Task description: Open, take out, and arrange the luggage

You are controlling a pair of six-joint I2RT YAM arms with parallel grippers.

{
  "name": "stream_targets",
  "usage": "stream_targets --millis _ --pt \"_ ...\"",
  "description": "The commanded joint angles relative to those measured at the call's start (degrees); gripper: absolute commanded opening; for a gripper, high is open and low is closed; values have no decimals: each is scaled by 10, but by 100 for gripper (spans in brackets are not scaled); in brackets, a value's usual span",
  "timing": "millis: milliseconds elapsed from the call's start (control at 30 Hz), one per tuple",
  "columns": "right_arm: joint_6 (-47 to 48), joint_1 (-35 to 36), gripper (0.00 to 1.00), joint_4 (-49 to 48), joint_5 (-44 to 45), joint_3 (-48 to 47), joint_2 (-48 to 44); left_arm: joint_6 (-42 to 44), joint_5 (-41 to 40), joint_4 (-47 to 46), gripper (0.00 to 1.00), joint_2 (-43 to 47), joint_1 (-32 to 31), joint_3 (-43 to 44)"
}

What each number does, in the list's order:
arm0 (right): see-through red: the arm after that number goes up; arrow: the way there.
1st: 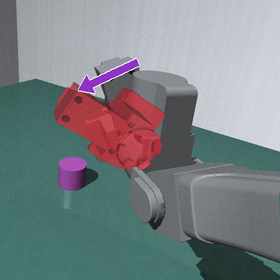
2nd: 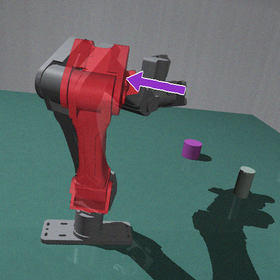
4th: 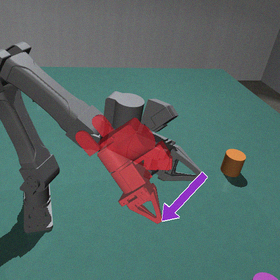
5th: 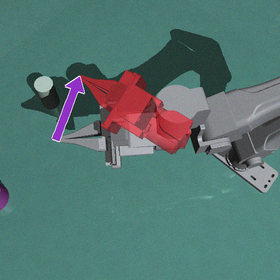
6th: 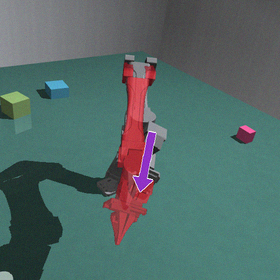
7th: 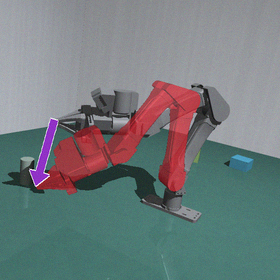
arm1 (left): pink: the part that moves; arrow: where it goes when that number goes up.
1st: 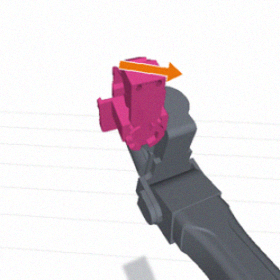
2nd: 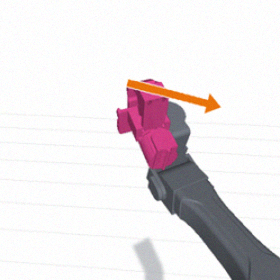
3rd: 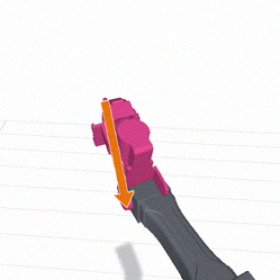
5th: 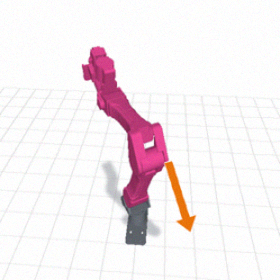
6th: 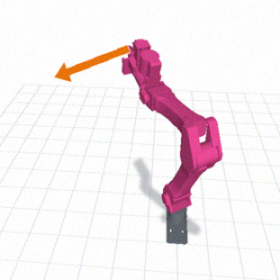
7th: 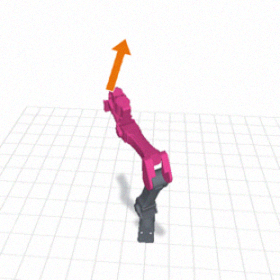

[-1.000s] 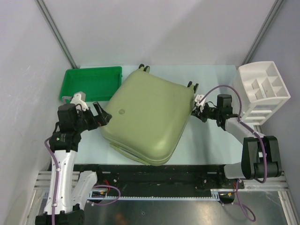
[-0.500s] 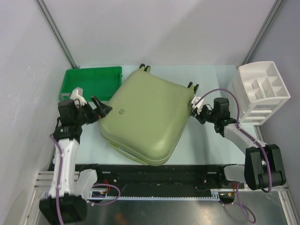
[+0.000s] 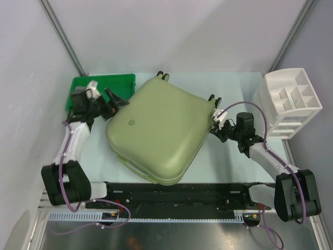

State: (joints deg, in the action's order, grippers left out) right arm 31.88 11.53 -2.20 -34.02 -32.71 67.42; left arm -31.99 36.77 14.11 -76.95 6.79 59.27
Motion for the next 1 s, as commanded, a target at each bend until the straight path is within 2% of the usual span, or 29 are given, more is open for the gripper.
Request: stream_targets --millis 0,33,67,133,167,267,333,400,500,567,700,833,933,967 --pt "-41 24 0 0 -87 2 -19 -36 59 64 100 143 115 -74" --pt "-43 24 0 0 -86 2 -19 -20 65 96 100 170 155 -96" --pt "-45 22 0 -2 -84 2 -19 22 66 168 100 222 171 -103" --pt "-45 18 0 1 -83 2 -20 62 50 243 100 259 210 -114" --pt "-44 17 0 4 -82 2 -22 89 41 307 100 270 219 -116" --pt "-40 17 0 10 -79 2 -28 103 -46 415 100 280 222 -132" --pt "-38 16 0 12 -77 2 -32 90 -88 422 100 290 222 -139" --pt "-37 16 0 14 -76 2 -35 66 -78 426 100 299 222 -139" --pt "-37 16 0 14 -72 2 -38 31 49 444 100 288 221 -178" --pt "-38 16 0 15 -72 2 -38 5 109 409 100 314 213 -184" --pt "-40 16 0 11 -71 2 -33 -48 147 337 100 327 195 -199" --pt "-38 16 0 6 -73 2 -29 -146 129 215 100 303 148 -212" --pt "-34 16 0 12 -73 2 -29 -183 90 70 100 248 90 -191" --pt "-33 16 0 13 -72 2 -28 -185 78 46 100 200 76 -180"
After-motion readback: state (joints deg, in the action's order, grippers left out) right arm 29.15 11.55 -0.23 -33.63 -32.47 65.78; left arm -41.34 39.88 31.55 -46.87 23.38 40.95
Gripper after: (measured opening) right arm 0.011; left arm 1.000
